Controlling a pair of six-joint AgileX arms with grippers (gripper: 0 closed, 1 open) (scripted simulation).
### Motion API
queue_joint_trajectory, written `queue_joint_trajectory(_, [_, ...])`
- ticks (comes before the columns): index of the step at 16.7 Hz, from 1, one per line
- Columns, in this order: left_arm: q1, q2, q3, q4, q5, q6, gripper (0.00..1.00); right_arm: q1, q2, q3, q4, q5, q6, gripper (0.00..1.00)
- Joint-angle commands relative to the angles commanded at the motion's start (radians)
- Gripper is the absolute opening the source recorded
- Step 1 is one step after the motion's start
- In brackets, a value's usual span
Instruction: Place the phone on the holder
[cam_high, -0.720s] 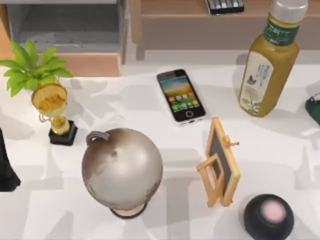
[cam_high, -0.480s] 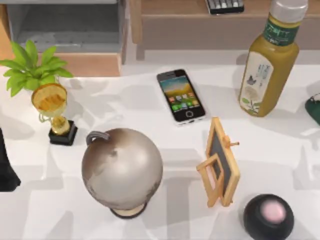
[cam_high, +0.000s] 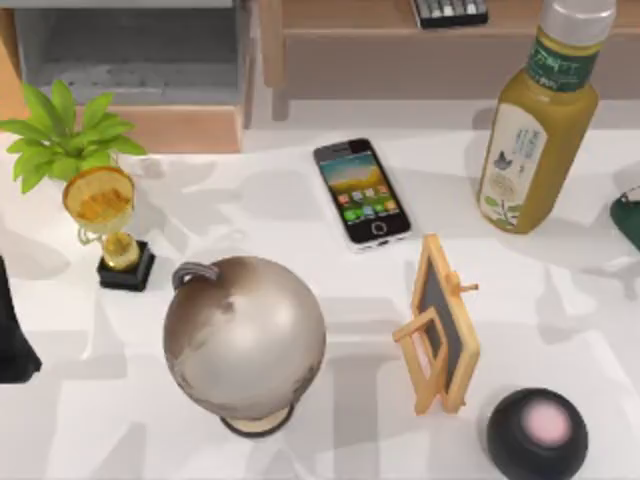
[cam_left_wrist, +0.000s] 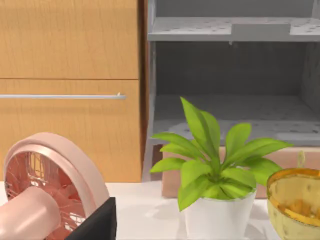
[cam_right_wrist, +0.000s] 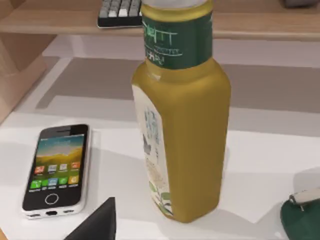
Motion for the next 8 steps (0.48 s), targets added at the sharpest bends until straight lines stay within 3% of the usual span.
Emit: queue_joint_trajectory(8, [0.000,0.000,0.000,0.000,0.000,0.000,1.00,0.225,0.864,0.703,-0.484,-0.029,0.086,1.00])
